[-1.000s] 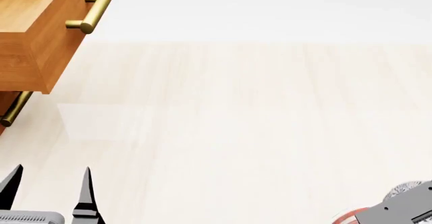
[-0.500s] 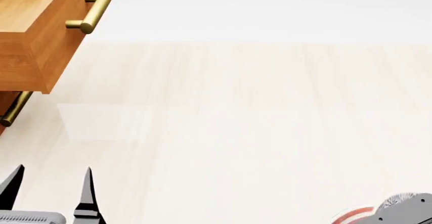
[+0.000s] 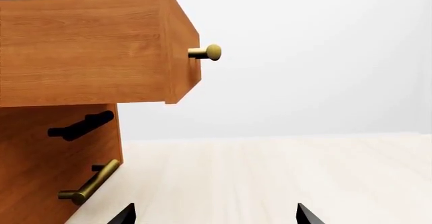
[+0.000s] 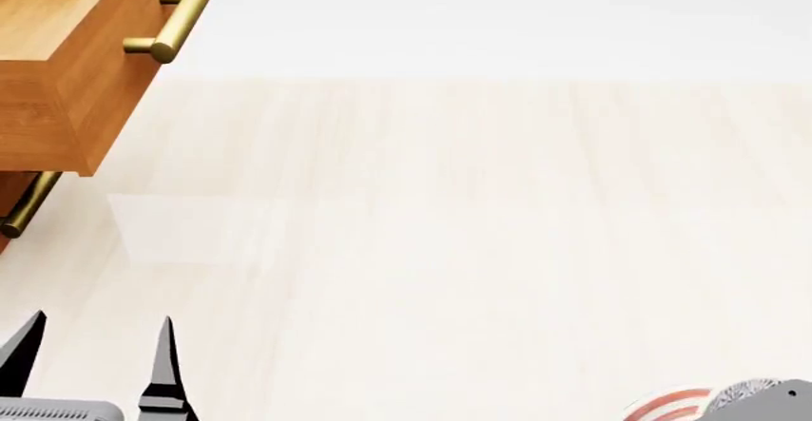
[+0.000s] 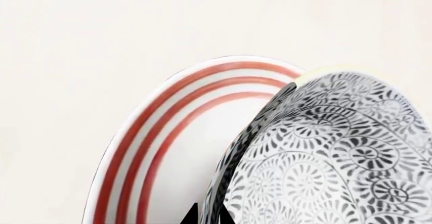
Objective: Put the bowl on the plate.
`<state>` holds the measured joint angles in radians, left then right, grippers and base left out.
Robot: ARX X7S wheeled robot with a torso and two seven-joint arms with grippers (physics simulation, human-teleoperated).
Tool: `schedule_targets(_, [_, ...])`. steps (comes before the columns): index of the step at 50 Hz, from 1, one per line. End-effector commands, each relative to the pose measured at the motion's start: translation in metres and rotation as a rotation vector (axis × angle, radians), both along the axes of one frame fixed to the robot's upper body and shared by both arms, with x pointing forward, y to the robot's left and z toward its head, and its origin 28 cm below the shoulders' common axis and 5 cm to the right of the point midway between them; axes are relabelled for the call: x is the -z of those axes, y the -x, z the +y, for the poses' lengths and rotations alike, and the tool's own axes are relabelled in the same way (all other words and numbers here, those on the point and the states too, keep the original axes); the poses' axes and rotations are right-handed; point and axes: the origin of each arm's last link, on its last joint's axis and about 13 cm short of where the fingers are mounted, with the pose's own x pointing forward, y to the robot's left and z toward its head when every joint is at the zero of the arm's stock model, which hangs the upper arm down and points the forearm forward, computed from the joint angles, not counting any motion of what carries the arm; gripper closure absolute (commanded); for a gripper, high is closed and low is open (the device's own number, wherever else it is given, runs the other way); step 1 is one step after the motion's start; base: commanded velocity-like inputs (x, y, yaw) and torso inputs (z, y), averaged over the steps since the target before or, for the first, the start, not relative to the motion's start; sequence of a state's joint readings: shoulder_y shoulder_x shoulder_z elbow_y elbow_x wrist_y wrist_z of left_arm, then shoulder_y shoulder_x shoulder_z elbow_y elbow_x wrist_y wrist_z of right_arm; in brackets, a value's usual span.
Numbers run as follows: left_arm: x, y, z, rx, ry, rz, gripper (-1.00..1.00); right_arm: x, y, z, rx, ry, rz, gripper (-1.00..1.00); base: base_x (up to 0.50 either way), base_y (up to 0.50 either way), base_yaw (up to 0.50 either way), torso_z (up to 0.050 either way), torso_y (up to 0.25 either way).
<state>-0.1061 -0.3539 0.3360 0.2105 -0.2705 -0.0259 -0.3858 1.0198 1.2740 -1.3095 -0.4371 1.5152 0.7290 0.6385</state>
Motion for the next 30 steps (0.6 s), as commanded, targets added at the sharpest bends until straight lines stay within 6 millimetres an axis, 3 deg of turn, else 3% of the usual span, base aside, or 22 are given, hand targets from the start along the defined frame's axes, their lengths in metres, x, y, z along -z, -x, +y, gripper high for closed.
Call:
schedule_targets(1, [-0.0012, 0.0007, -0.0002, 0.0, 0.0, -0.001, -1.0, -0.0031, -0.0018, 0.0011, -0.002, 0.011, -0.031, 1.0, 0.0, 0.0, 0.0, 0.0, 0.0])
schedule_targets(26, [0.0006, 0.0003, 0.0003, 0.002, 0.003, -0.003, -1.0, 0.0007, -0.0015, -0.0017, -0.001, 0.01, -0.038, 1.0, 0.0, 0.0, 0.0, 0.0, 0.0])
schedule_targets(27, [-0.0004, 0.0004, 0.0002, 0.001, 0.002, -0.003, -1.0, 0.001, -0.0018, -0.002, -0.001, 0.009, -0.038, -1.0, 0.0, 0.0, 0.0, 0.0, 0.0])
schedule_targets(30, [-0.001, 0.0007, 0.0002, 0.002, 0.003, -0.005, -1.0, 0.0018, -0.0016, -0.0017, -0.002, 0.013, -0.037, -1.0, 0.0, 0.0, 0.0, 0.0, 0.0])
